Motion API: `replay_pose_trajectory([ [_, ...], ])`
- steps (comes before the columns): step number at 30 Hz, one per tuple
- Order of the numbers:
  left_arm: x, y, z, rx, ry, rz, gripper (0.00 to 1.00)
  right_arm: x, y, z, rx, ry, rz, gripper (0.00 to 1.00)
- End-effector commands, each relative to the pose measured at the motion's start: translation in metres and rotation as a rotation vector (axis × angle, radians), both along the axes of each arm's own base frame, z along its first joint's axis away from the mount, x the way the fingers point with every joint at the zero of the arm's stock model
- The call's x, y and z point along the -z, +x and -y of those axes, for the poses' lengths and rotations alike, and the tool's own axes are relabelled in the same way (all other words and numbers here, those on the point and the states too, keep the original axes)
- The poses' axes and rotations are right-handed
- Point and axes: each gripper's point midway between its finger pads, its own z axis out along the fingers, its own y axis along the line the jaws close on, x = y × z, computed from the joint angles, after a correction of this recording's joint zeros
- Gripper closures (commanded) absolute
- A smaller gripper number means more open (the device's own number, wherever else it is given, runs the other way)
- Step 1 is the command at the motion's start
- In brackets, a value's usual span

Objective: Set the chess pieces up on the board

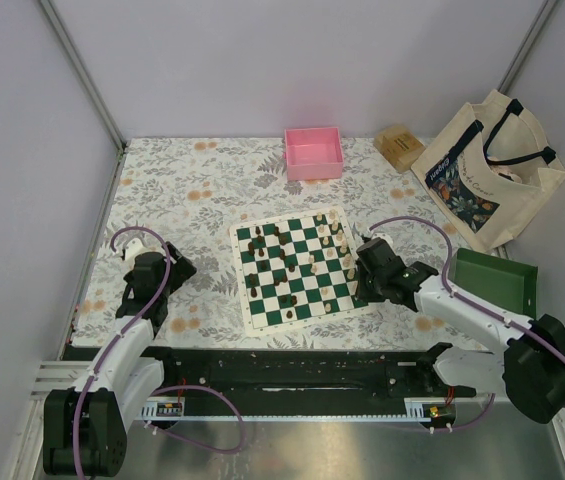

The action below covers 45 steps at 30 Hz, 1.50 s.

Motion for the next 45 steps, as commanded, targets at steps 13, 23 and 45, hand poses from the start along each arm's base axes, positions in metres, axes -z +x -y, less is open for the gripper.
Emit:
replay_pose_trajectory([
  [13, -0.021, 0.013, -0.001, -0.001, 0.003, 0.072, 0.01, 0.012, 0.003, 0.000, 0.004, -0.013, -0.015, 0.83],
  [23, -0.020, 0.014, 0.000, 0.002, 0.005, 0.067, 0.01, 0.002, 0.006, 0.003, 0.004, -0.024, 0.008, 0.63],
  [45, -0.021, 0.013, -0.001, 0.000, 0.005, 0.073, 0.01, -0.028, -0.010, -0.080, -0.248, 0.129, -0.003, 0.54],
])
